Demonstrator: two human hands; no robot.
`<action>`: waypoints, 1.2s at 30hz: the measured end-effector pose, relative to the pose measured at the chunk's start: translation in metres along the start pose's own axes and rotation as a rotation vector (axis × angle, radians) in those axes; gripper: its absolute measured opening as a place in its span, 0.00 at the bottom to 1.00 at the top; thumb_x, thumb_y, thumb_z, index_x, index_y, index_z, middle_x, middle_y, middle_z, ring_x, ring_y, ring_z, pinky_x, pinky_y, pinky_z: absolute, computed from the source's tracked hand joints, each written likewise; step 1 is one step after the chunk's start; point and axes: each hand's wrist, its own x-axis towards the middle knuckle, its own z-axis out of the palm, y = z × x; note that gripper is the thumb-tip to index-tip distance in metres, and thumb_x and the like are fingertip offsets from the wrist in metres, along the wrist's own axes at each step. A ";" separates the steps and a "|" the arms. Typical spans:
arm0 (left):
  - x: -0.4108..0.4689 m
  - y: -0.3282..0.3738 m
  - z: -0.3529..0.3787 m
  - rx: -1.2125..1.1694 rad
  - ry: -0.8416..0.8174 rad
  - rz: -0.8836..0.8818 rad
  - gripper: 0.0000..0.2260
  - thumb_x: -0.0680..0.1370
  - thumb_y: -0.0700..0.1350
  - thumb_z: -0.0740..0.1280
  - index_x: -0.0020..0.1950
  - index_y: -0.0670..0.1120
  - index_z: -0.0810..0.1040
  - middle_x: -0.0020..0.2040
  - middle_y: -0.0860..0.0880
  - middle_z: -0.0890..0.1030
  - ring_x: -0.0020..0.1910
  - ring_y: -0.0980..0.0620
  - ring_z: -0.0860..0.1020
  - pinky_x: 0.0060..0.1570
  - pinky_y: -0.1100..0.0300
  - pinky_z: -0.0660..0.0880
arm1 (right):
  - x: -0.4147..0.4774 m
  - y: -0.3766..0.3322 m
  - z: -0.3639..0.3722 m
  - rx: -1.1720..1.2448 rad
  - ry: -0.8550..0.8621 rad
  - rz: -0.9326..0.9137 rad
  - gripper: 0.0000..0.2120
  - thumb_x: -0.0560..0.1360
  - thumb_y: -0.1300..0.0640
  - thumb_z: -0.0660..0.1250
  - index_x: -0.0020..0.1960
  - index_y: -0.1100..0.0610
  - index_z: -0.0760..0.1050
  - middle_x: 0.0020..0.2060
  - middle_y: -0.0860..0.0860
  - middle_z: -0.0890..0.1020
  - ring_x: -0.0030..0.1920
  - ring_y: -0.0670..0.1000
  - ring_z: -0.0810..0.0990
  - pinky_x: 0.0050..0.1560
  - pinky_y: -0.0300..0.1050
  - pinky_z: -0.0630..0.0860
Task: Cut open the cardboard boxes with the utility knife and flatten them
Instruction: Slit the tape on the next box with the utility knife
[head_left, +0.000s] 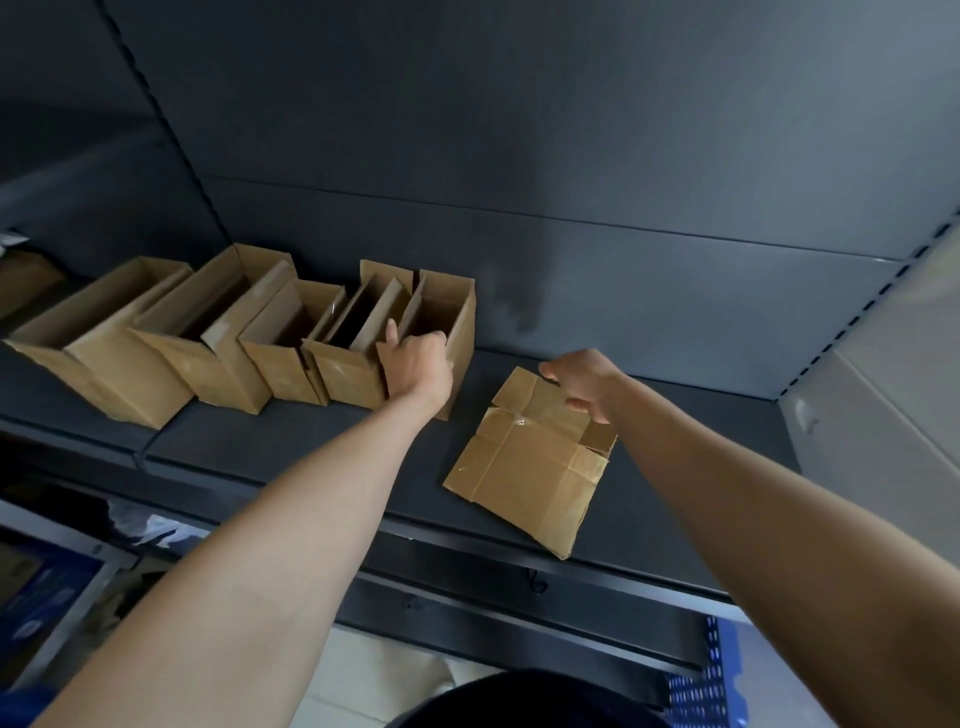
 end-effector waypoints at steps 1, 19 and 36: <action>-0.001 0.001 0.000 -0.036 0.023 -0.010 0.07 0.79 0.44 0.66 0.56 0.45 0.78 0.45 0.46 0.83 0.53 0.47 0.79 0.76 0.52 0.46 | -0.001 -0.002 0.000 0.020 -0.024 0.003 0.18 0.78 0.55 0.65 0.64 0.63 0.74 0.67 0.59 0.73 0.67 0.58 0.72 0.64 0.57 0.73; -0.008 0.052 -0.056 -1.497 -0.191 -0.600 0.03 0.71 0.39 0.69 0.42 0.45 0.77 0.46 0.46 0.78 0.52 0.46 0.77 0.57 0.52 0.75 | -0.014 0.005 -0.065 0.630 -0.352 -0.086 0.30 0.70 0.30 0.63 0.60 0.52 0.71 0.58 0.56 0.78 0.59 0.57 0.77 0.63 0.57 0.72; -0.086 0.104 0.079 -0.171 -0.992 0.542 0.26 0.79 0.44 0.64 0.76 0.48 0.60 0.79 0.50 0.51 0.77 0.46 0.50 0.73 0.49 0.55 | -0.042 0.072 -0.139 -0.039 0.461 0.085 0.46 0.64 0.39 0.74 0.73 0.54 0.56 0.62 0.57 0.70 0.59 0.59 0.74 0.58 0.57 0.76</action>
